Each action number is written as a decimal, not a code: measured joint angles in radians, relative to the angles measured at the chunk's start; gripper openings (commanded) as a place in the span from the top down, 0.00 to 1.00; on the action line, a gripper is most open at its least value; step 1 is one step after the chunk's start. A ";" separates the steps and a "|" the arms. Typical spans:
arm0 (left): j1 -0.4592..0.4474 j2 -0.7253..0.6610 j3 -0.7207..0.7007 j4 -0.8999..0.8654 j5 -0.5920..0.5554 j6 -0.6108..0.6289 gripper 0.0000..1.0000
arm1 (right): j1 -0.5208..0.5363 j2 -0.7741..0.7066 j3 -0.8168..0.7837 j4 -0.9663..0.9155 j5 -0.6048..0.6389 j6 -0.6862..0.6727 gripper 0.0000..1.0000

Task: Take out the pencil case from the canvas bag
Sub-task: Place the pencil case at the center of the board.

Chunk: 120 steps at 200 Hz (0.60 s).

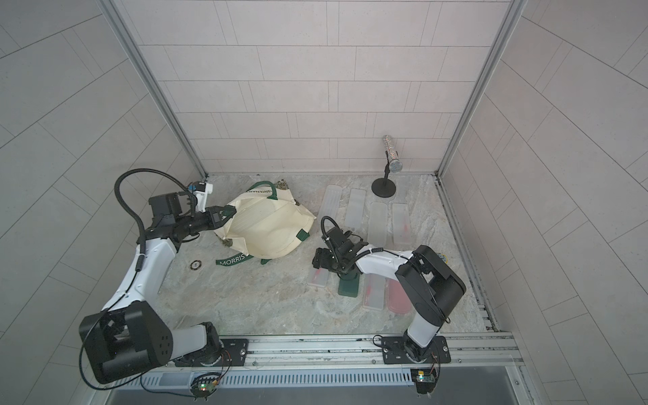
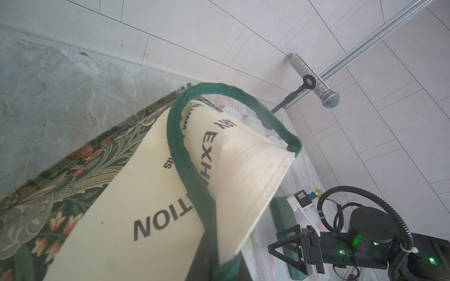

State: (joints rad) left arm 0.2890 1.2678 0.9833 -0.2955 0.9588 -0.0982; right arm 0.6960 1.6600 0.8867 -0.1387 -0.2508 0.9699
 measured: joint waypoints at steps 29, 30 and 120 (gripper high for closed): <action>0.001 0.000 -0.002 0.001 0.002 0.000 1.00 | 0.000 -0.002 0.017 -0.032 0.028 -0.019 0.14; 0.001 0.000 -0.002 0.001 0.002 0.000 1.00 | 0.000 -0.002 0.017 -0.033 0.028 -0.020 0.14; 0.002 0.001 -0.006 0.011 0.008 -0.007 1.00 | 0.045 -0.059 0.056 -0.024 0.072 -0.055 0.00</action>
State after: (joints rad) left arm 0.2905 1.2686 0.9771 -0.2844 0.9665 -0.1051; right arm 0.7410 1.6012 0.9432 -0.1627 -0.1787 0.9154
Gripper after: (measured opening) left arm 0.114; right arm 0.995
